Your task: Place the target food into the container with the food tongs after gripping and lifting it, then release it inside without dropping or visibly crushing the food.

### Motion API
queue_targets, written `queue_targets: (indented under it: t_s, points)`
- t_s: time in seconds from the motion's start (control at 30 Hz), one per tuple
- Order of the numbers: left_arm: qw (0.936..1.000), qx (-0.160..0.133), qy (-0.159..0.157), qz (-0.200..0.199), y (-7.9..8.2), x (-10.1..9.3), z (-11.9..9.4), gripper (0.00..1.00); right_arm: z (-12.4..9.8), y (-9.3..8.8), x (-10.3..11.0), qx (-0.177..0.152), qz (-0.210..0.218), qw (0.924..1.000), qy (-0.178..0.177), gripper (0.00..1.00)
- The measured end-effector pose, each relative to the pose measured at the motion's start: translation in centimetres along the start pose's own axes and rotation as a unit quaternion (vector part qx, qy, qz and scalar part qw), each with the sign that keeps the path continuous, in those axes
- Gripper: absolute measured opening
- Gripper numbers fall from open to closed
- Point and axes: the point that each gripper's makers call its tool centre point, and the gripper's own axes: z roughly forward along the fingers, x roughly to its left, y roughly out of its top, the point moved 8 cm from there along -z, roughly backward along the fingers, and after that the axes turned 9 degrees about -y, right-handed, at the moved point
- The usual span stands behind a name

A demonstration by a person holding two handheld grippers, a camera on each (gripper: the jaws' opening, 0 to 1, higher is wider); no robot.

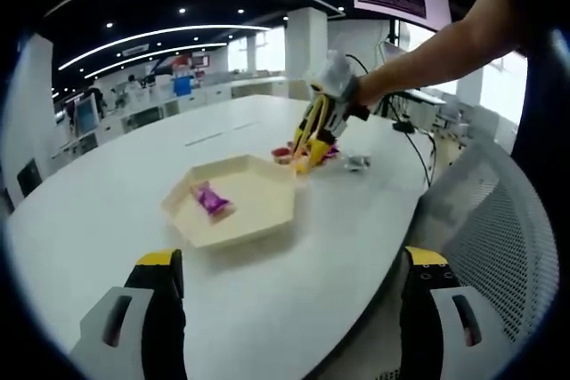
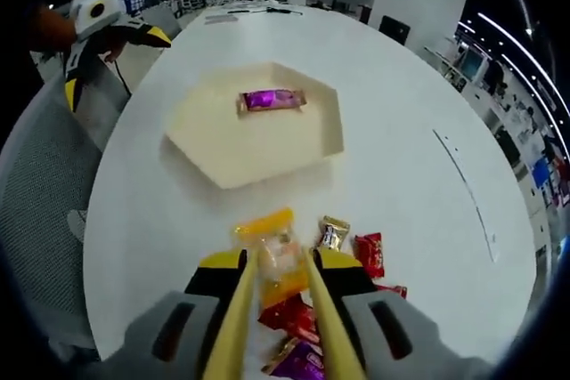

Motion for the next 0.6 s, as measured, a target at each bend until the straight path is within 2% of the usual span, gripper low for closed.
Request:
queue_targets:
  t_s: [0.23,0.37,0.6]
  points:
    - [1.0,-0.002,0.0,-0.001,0.0,0.0,0.0,0.98,0.3,0.2,0.0,0.011,-0.003,0.9999,-0.001,0.25]
    - [1.0,-0.001,0.001,0.0,0.0,0.0,0.0,0.98,-0.1,0.9,0.0,0.013,0.028,0.9994,-0.013,0.21]
    - [1.0,-0.004,0.003,0.001,0.1,0.1,-0.1,0.98,-1.0,0.7,-0.8,0.014,0.077,0.9968,-0.021,0.21]
